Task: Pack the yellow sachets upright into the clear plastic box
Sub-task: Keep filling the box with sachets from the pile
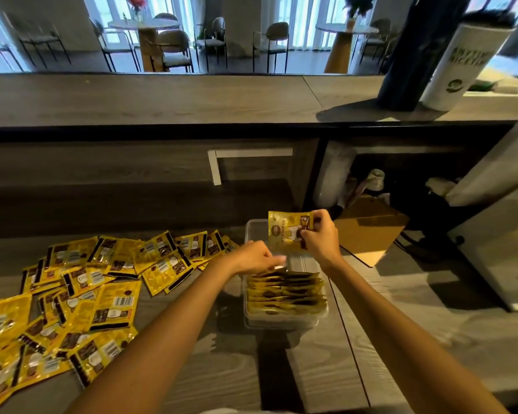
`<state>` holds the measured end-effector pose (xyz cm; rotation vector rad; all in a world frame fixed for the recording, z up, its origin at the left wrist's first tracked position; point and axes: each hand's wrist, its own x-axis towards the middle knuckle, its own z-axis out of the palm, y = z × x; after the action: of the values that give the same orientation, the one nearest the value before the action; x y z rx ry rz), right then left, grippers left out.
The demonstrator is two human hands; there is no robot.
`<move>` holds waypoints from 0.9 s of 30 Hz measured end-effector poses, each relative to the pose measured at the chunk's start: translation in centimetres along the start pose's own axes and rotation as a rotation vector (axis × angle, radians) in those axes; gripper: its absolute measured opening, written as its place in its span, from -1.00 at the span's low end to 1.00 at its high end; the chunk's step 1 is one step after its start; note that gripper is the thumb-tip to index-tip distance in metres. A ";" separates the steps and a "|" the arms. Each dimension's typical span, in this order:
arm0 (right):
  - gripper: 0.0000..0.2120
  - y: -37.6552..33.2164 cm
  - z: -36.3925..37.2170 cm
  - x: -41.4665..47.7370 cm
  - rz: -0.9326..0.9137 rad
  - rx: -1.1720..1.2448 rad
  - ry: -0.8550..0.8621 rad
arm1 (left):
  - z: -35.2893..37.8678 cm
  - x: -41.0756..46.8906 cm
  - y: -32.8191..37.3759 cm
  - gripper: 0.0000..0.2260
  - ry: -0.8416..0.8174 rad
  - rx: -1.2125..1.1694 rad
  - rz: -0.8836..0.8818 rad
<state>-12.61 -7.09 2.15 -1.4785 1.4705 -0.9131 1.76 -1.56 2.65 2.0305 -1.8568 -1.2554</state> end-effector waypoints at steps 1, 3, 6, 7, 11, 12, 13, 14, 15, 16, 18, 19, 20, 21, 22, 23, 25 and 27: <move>-0.70 0.0 0.0 0.0 0.010 0.075 -0.008 | 0.0 -0.1 0.1 -0.63 0.023 -0.049 -0.019; -0.68 0.0 -0.1 0.1 0.034 0.195 -0.051 | 0.0 0.2 0.1 -0.62 0.089 -0.107 -0.038; -0.73 -0.2 -0.2 0.0 0.136 0.336 -0.141 | -0.1 0.6 0.0 -0.51 0.143 -0.250 -0.079; -0.72 -0.2 -0.2 0.1 0.173 0.373 -0.173 | 0.0 0.8 0.0 -0.51 0.176 -0.337 -0.089; -0.75 0.4 0.1 0.1 0.170 0.292 -0.277 | 0.4 1.5 -0.4 -0.75 0.413 -0.627 -0.042; -0.81 0.5 0.0 0.0 0.140 0.219 -0.289 | 0.6 1.6 -0.5 -0.82 0.466 -0.634 -0.021; -0.81 0.5 0.0 0.0 0.105 0.146 -0.301 | 0.7 1.6 -0.7 -0.88 0.518 -0.595 -0.001; -0.76 0.7 0.0 0.1 0.067 0.078 -0.310 | 0.8 1.6 -0.8 -0.92 0.563 -0.520 0.011; -0.72 0.8 -0.1 0.2 0.031 0.020 -0.315 | 0.9 1.5 -0.9 -0.94 0.590 -0.428 0.016; -0.69 0.8 -0.3 0.2 -0.010 -0.037 -0.315 | 1.0 1.4 -0.8 -0.95 0.597 -0.341 0.025; -0.67 0.8 -0.6 0.2 -0.080 -0.131 -0.313 | 1.3 1.2 -0.6 -0.96 0.551 -0.210 0.045; -0.67 0.9 -0.7 0.2 -0.106 -0.159 -0.316 | 1.5 1.1 -0.6 -0.96 0.518 -0.165 0.055; -0.68 0.9 -0.8 0.1 -0.127 -0.178 -0.323 | 1.7 1.1 -0.6 -0.95 0.482 -0.123 0.063; -0.68 1.1 -1.0 0.1 -0.143 -0.192 -0.331 | 1.9 1.1 -0.7 -0.95 0.447 -0.079 0.069; -0.70 1.2 -1.2 0.1 -0.157 -0.223 -0.346 | 2.0 1.1 -0.9 -0.95 0.412 -0.040 0.075; -0.71 1.4 -1.4 0.1 -0.180 -0.284 -0.373 | 2.1 1.0 -1.1 -0.94 0.374 -0.018 0.085; -0.72 1.7 -1.6 0.1 -0.246 -0.499 -0.468 | 2.3 1.0 -1.4 -0.89 0.291 -0.004 0.089; -0.70 1.9 -1.6 0.0 -0.287 -0.668 -0.580 | 2.1 0.9 -1.4 -0.80 0.214 -0.010 0.065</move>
<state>-14.84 -7.10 1.05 -2.2454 1.1761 -0.0787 1.42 -1.11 0.02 1.9931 -1.7985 -0.9862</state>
